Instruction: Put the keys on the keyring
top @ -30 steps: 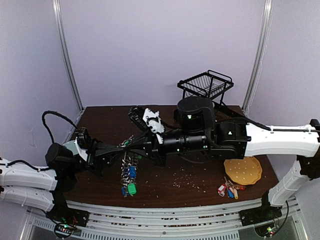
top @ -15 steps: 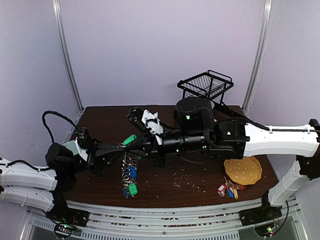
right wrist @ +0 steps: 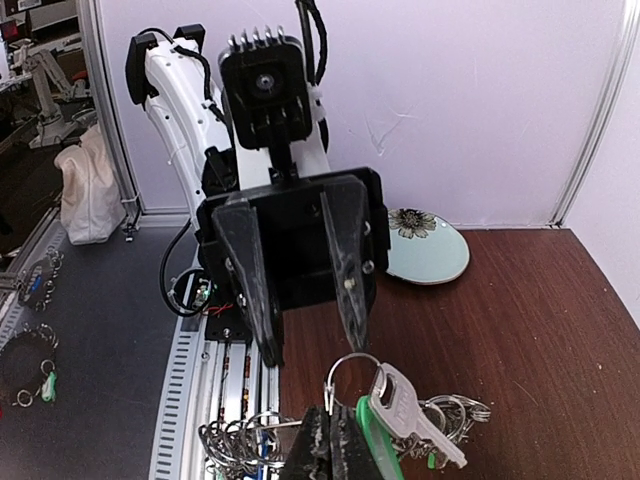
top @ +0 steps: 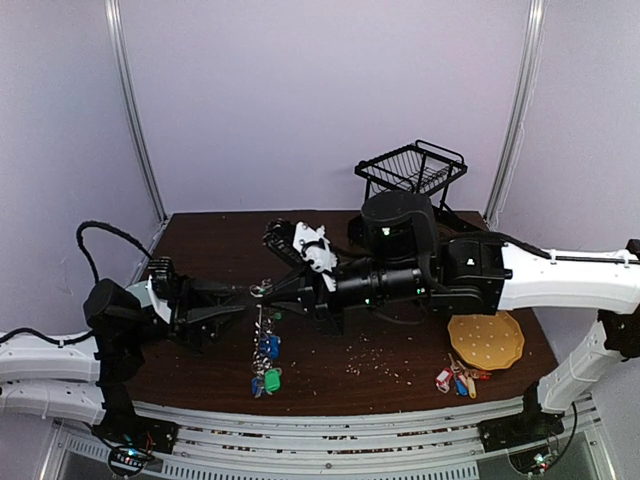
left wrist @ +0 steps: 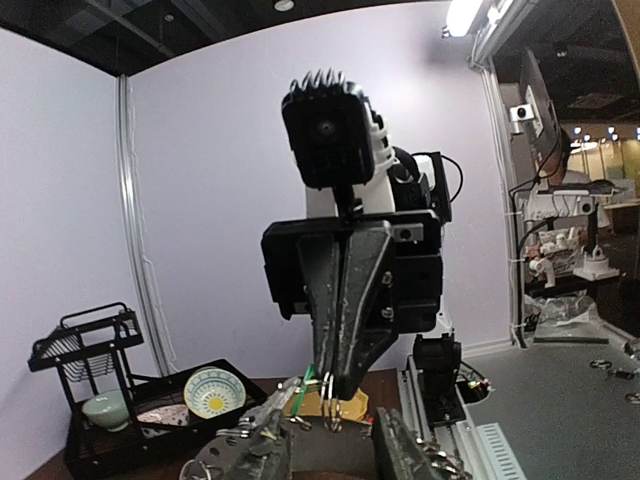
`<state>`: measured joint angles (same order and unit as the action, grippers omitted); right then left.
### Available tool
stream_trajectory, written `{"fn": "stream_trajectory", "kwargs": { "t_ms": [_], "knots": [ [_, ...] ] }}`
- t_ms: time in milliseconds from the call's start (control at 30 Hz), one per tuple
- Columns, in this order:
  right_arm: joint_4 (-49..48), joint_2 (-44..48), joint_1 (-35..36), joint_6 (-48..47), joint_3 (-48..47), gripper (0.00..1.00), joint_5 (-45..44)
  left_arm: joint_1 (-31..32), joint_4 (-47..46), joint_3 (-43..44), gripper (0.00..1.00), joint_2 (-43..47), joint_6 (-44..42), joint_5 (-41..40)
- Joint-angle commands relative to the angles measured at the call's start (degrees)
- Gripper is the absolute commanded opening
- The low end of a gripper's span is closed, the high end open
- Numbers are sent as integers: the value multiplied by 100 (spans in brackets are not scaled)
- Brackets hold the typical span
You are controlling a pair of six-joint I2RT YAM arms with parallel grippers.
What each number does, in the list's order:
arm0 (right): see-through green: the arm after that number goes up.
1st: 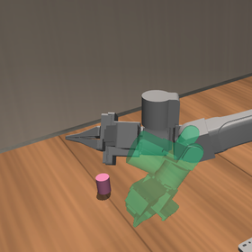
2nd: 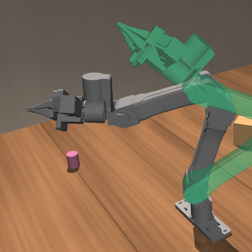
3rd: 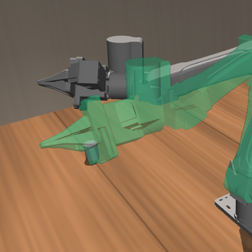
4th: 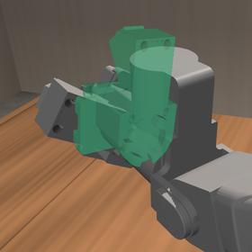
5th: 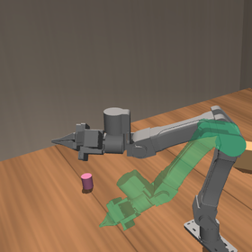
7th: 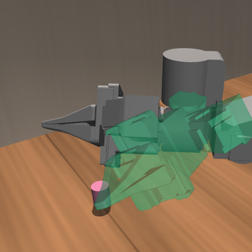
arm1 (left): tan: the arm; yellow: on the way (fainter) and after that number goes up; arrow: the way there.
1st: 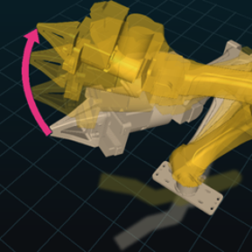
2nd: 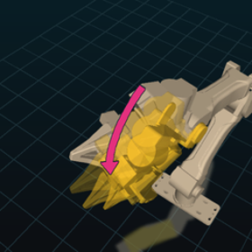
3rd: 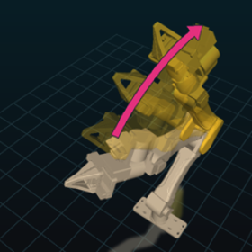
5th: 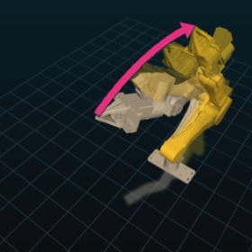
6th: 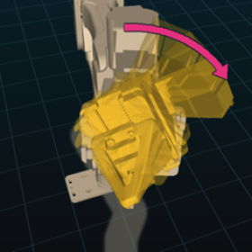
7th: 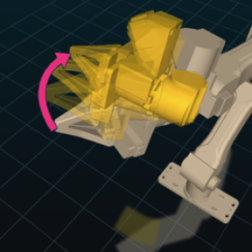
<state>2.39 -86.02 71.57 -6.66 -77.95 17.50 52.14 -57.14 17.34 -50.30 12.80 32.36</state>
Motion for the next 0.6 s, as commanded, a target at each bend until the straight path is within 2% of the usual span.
{"fn": "stream_trajectory", "kwargs": {
  "t_ms": [0,133,300,433,567],
  "knots": [
    [471,413,-198,-617,-205,0,663,7,1452,427,31,716,-920,-221],
    [1274,232,-201,-1101,-642,0,862,10,2539,714,26,956,-1503,-555],
    [2478,-56,-144,-1742,-1320,0,1291,46,4193,1697,19,674,-2575,-794],
    [2772,-91,-113,-1945,-1513,0,1082,442,5289,2278,23,518,-4040,-922],
    [3048,-179,-108,-2036,-1721,0,1017,865,5550,2494,27,571,-4983,-1199]
  ]
}}
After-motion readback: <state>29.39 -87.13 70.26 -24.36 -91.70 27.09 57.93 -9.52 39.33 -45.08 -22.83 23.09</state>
